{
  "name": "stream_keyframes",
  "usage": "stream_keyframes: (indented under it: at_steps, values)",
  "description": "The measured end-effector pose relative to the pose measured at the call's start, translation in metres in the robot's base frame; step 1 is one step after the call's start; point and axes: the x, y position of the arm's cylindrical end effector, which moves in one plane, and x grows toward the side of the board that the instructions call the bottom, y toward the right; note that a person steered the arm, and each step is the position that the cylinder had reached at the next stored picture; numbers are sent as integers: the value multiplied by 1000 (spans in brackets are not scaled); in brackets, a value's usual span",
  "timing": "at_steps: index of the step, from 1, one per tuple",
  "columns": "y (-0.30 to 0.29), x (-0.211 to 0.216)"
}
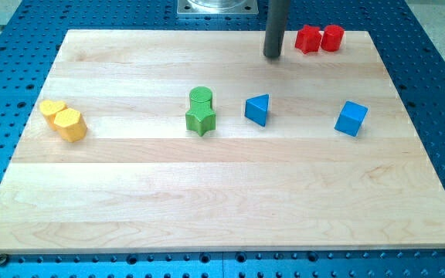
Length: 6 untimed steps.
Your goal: Place the triangle diagonally to the hexagon
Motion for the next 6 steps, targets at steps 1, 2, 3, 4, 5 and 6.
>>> stream_keyframes:
  at_steps: [1, 2, 3, 4, 5, 6]
  values:
    - [4, 39]
    - [-2, 65]
    - [-18, 108]
    - [-55, 129]
    - [-75, 153]
    - [-119, 189]
